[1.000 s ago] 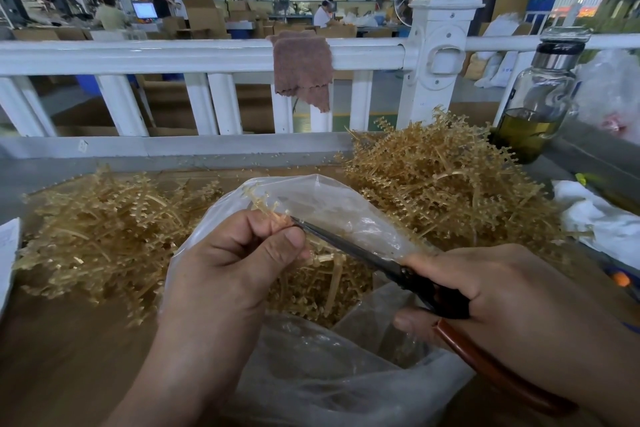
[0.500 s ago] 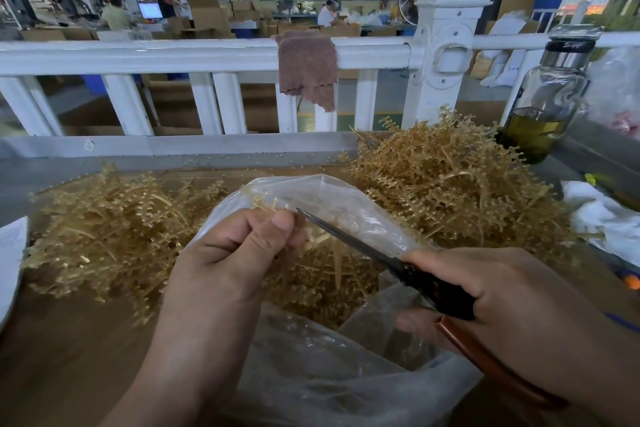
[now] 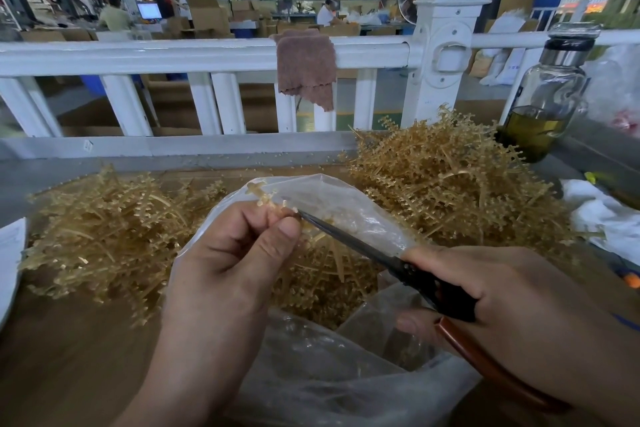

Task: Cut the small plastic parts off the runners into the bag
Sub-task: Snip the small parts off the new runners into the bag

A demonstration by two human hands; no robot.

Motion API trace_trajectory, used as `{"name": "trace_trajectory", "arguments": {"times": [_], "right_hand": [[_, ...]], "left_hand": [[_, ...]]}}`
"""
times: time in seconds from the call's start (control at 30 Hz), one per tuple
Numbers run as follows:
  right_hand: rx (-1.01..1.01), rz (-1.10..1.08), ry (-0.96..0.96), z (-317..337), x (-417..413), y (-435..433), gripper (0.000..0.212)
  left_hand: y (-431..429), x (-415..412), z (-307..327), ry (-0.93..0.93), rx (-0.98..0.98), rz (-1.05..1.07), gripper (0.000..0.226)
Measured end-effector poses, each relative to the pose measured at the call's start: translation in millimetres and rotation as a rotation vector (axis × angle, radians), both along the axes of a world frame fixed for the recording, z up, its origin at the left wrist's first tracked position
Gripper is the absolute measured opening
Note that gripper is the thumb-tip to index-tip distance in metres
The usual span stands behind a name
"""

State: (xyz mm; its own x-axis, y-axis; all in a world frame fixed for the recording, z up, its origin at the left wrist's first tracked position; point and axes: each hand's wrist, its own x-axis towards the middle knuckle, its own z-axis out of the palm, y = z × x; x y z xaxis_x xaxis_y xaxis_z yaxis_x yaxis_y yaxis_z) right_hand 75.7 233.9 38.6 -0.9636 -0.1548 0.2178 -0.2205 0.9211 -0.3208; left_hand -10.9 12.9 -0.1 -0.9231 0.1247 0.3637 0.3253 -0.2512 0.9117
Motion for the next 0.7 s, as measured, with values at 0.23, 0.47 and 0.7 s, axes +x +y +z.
{"name": "trace_trajectory", "arguments": {"times": [0.23, 0.47, 0.7], "right_hand": [[-0.019, 0.011, -0.002, 1.5, -0.4, -2.1, 0.047], [-0.031, 0.017, -0.002, 0.9, 0.6, -3.7, 0.049], [-0.023, 0.021, 0.015, -2.2, -0.2, -1.6, 0.049]], "left_hand": [[0.0, -1.2, 1.2, 0.021, -0.001, 0.005, 0.008], [0.9, 0.2, 1.6, 0.013, 0.014, 0.001, 0.009], [2.4, 1.9, 1.3, 0.062, -0.043, 0.029, 0.010]]}}
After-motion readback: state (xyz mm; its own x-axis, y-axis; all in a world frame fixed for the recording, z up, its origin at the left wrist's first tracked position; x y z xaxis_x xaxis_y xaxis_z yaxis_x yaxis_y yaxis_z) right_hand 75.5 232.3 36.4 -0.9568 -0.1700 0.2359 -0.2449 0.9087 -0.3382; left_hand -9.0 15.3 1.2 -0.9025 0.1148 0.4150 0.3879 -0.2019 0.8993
